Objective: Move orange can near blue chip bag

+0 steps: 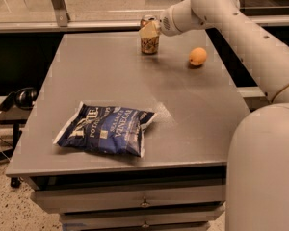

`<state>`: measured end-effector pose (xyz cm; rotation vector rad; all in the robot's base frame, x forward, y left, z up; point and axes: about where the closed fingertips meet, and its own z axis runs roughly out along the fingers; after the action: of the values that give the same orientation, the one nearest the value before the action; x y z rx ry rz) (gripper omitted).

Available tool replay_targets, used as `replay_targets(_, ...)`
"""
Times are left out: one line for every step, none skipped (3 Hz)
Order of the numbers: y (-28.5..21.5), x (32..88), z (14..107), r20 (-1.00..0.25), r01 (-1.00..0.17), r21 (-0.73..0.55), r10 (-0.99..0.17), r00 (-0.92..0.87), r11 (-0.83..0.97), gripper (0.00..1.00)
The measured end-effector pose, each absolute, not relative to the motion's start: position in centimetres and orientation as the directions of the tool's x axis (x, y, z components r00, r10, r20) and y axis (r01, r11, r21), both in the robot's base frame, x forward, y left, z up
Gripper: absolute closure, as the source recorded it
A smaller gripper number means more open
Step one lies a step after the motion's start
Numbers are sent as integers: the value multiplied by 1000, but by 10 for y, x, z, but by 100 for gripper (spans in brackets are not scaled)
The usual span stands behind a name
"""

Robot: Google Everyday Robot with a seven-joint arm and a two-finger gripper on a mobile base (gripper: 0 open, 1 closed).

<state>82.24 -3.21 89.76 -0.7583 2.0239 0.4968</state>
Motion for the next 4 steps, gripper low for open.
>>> replay_targets(-33,792,920,-860,-753,97,-325,-392,651,89)
replay_targets(-50,737,947,-872,-855,83,-377,-311,512,100)
replay_targets(-86,676,953,-875,-921,45,-431,-223,386,100)
replay_targets(-128,619,934,-855,-953,41,-483,-189,301,100)
